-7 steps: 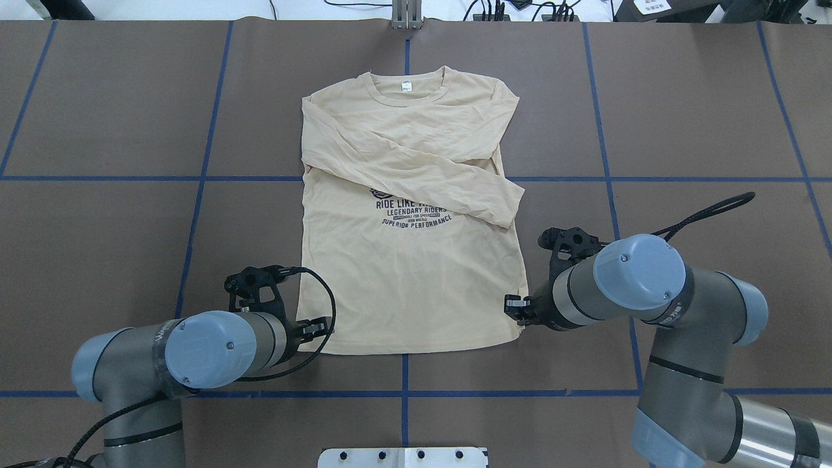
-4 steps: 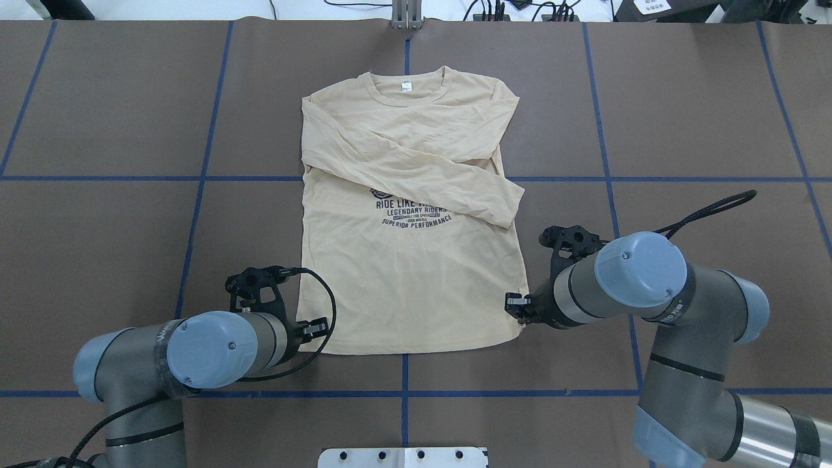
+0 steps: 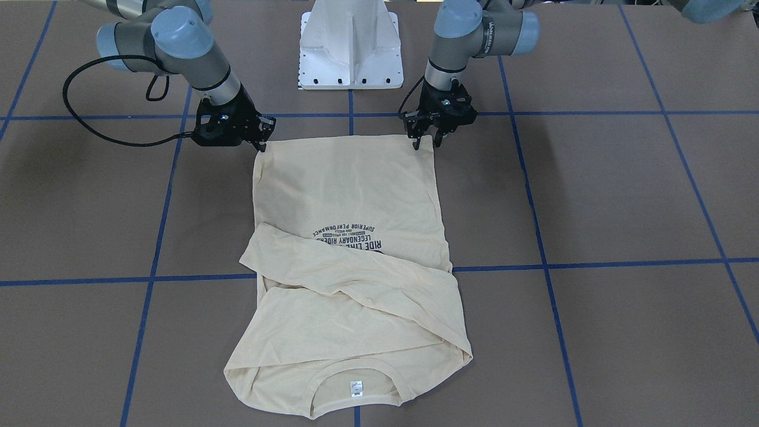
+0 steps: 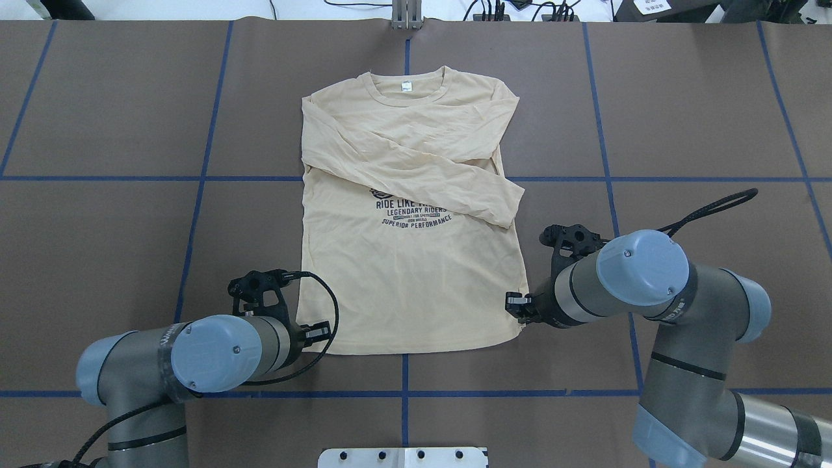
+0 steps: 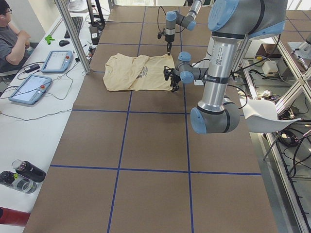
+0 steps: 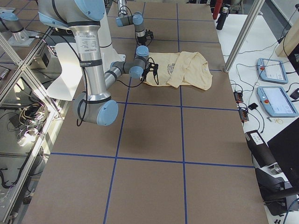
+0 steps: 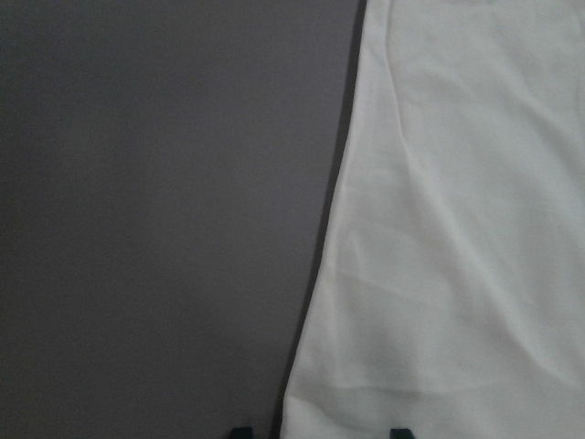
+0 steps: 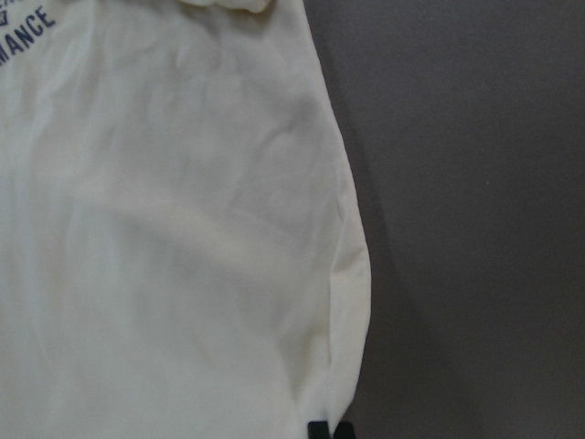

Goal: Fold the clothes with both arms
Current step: 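Close both grippers on the two hem corners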

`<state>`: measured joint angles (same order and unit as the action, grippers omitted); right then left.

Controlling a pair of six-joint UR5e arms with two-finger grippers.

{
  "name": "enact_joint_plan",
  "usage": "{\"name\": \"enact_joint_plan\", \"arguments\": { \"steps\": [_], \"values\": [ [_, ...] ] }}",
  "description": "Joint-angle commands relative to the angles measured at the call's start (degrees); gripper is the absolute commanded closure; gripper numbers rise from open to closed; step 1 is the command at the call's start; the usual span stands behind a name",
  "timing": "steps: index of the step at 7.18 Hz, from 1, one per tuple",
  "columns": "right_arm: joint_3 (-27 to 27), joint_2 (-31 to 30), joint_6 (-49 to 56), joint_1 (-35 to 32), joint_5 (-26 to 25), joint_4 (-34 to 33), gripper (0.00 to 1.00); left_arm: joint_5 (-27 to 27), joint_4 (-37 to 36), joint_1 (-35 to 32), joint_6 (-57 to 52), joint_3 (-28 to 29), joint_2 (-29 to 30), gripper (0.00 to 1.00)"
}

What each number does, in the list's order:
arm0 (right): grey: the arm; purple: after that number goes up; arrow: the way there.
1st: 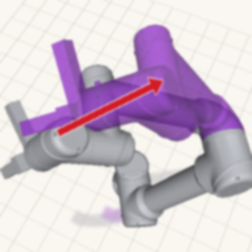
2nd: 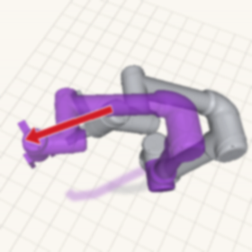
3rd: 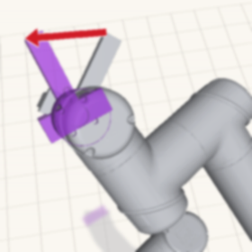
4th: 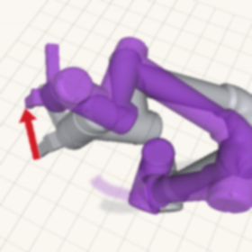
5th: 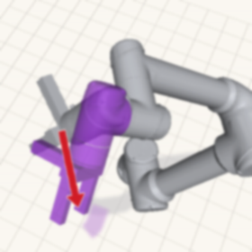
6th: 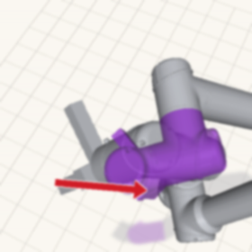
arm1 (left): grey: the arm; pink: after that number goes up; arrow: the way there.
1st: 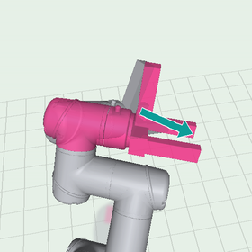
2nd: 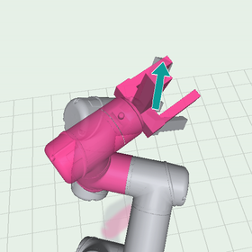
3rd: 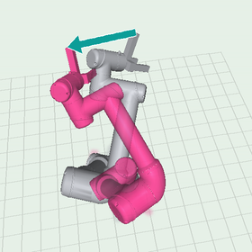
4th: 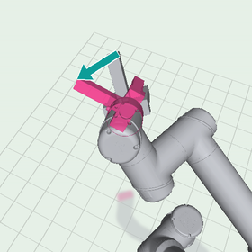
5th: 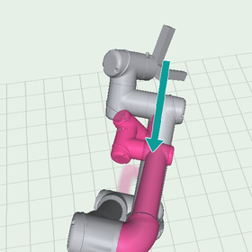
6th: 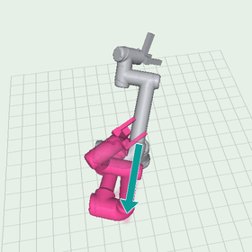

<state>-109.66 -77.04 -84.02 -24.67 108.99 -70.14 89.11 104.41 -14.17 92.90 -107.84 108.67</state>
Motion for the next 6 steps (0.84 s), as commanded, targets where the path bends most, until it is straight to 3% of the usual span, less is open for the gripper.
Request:
{"name": "enact_joint_plan", "arguments": {
  "steps": [1, 2, 3, 5, 6],
  "values": [
    [-0.11, -0.04, 0.0, -0.2, 0.17, 0.0, 1.0, 0.02, -0.09, 0.28, 0.0, 0.09, 0.05, 0.42],
    [-0.11, -0.04, 0.0, -0.29, 0.17, 0.0, 1.0, 0.02, -0.17, 0.28, 0.0, 0.0, 0.14, 0.49],
    [-0.11, -0.04, 0.0, -0.29, 0.25, 0.0, 1.0, 0.02, -0.09, 0.28, 0.0, 0.0, 0.14, 0.63],
    [-0.11, -0.04, 0.0, -0.46, 0.78, 0.0, 1.0, 0.02, -0.61, 0.19, 0.0, -0.44, 0.14, 1.0],
    [-0.11, -0.04, 0.0, -0.38, 0.78, 0.0, 1.0, 0.19, -2.0, 0.19, 0.0, -1.66, 0.32, 1.0]
  ]
}}
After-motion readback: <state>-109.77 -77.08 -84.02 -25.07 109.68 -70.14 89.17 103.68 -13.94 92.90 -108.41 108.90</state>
